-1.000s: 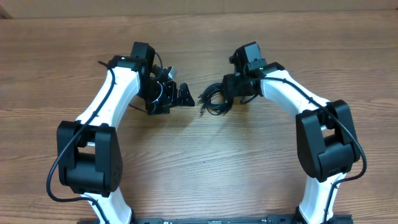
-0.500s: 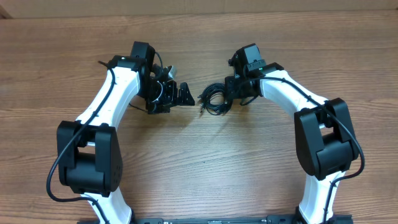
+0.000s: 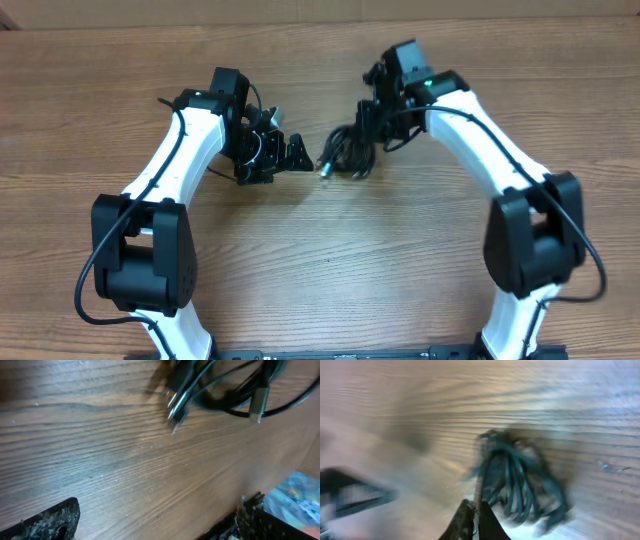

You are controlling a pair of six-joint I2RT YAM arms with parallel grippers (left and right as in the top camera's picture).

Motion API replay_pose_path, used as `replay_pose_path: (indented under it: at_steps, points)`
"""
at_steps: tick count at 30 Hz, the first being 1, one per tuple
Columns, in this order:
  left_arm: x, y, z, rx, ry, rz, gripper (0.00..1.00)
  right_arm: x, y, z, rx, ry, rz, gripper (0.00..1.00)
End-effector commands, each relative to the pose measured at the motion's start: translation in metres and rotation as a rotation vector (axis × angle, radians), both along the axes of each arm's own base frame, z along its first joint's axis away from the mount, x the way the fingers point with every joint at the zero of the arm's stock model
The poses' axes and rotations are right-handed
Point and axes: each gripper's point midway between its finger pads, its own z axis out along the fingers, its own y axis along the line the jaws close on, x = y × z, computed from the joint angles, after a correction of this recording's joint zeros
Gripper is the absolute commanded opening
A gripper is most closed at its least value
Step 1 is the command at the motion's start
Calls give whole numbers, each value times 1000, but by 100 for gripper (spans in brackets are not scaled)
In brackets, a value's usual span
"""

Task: Untangle cables

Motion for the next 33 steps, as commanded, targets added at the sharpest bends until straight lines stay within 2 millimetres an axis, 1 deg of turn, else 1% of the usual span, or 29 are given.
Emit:
replay_pose_path:
  at_steps: [1, 3, 6, 7, 9, 10, 11, 13, 14, 15, 17, 18, 21, 23, 25, 26, 27, 28, 30, 32, 33]
  points:
    - [2, -10, 8, -51, -13, -24, 100, -10, 13, 81, 135, -116, 34, 4]
    - [2, -10, 8, -51, -12, -24, 100, -16, 12, 89, 141, -113, 28, 4]
    - [1, -10, 8, -50, -7, -22, 100, -24, 12, 92, 157, -79, 25, 4]
    - [1, -10, 8, -45, 2, -9, 100, -26, 12, 90, 156, -68, 27, 4]
    - [1, -10, 8, -45, 5, -5, 100, -23, 2, 82, 90, -70, -8, 4]
    - [1, -10, 8, -45, 5, -5, 100, -19, -7, 76, 35, -79, -37, 15]
    - [0, -10, 8, -45, 9, -5, 100, -13, -21, 69, -47, -98, -81, 31]
    - [-1, -9, 7, -43, 12, -5, 100, -5, -38, 60, -149, -123, -133, 45]
    - [-1, -9, 7, -43, 12, -5, 100, -1, -47, 54, -199, -132, -157, 57]
    - [-1, -9, 7, -43, 12, -5, 100, 0, -51, 50, -221, -133, -167, 70]
    - [-1, -9, 7, -43, 12, -5, 100, 2, -54, 37, -251, -120, -176, 89]
    - [-1, -9, 7, -44, 12, -5, 100, 3, -55, 28, -254, -109, -179, 93]
    - [0, -10, 7, -44, 11, -5, 100, 10, -53, 7, -237, -69, -243, 93]
    - [0, -9, 7, -44, 8, -5, 100, 16, -50, -8, -226, -36, -290, 85]
    - [0, -9, 7, -44, 9, -5, 100, 21, -48, -22, -218, -7, -329, 75]
    - [0, -10, 7, -44, 10, -5, 100, 28, -46, -35, -212, 2, -349, 65]
    - [0, -9, 7, -43, 10, -5, 100, 32, -45, -42, -211, 4, -351, 60]
    - [0, -9, 7, -43, 10, -5, 100, 33, -44, -44, -212, 4, -351, 58]
    - [0, -9, 7, -44, 10, -5, 100, 38, -43, -58, -214, 8, -350, 52]
    - [0, -9, 7, -41, 8, -5, 100, 39, -42, -68, -221, 22, -348, 45]
    - [0, -9, 6, -37, 7, -5, 100, 38, -42, -73, -226, 31, -347, 42]
